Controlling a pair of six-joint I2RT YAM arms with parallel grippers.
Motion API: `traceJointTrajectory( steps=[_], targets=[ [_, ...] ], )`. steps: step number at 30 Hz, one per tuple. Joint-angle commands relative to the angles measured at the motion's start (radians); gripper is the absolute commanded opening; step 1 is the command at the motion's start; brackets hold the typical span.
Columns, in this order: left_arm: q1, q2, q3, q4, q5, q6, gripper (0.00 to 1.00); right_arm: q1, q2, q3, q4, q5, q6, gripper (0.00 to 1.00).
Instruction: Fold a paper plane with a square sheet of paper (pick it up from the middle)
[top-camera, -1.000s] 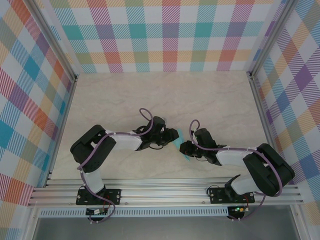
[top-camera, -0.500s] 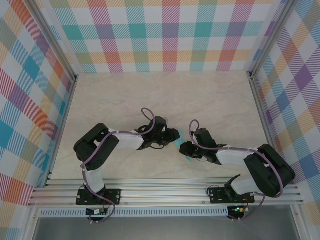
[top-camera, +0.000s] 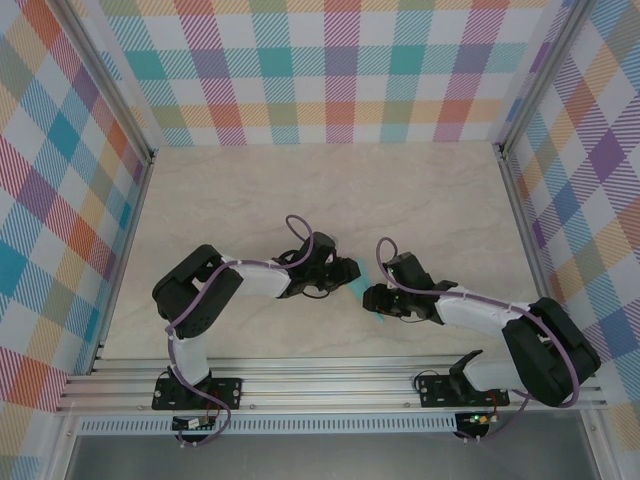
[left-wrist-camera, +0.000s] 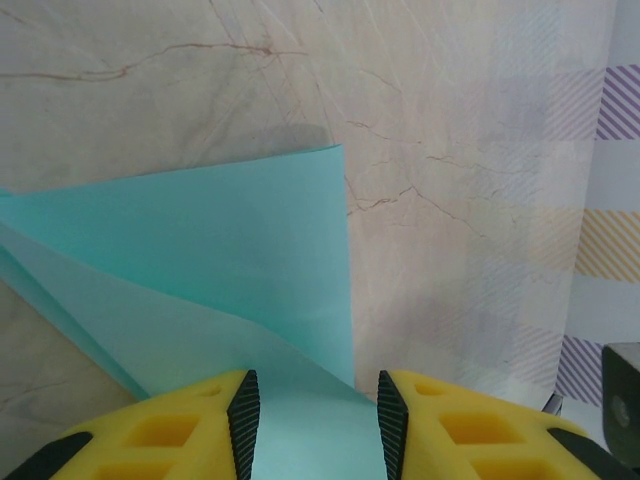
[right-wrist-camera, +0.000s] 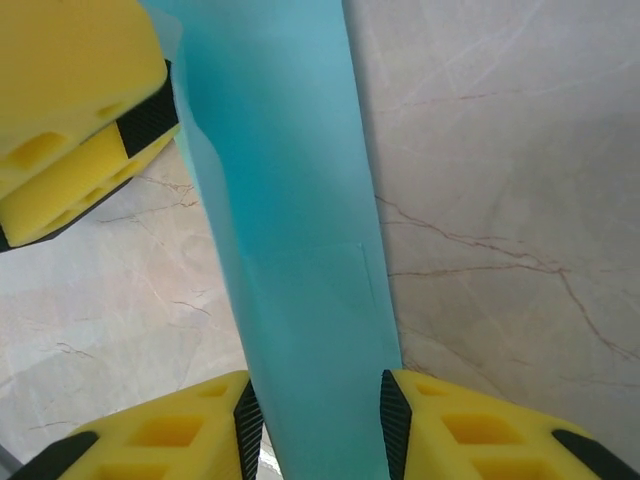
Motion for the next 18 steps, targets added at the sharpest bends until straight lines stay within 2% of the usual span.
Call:
traceJointTrajectory(
  steps=[1,11,18],
  targets=[
    [-0.005,0.015,0.029,-0.020,-0.009,0.019,0.38,-0.005,-0.015,0.036,-0.076,0.013,-0.047,0.36],
    [-0.006,0.022,0.036,-0.026,0.002,0.023,0.37,-0.030,-0.008,0.024,-0.062,-0.030,-0.035,0.24],
    [-0.005,0.026,0.038,-0.031,0.004,0.024,0.37,-0.039,0.031,0.023,-0.056,-0.068,-0.042,0.19]
  ],
)
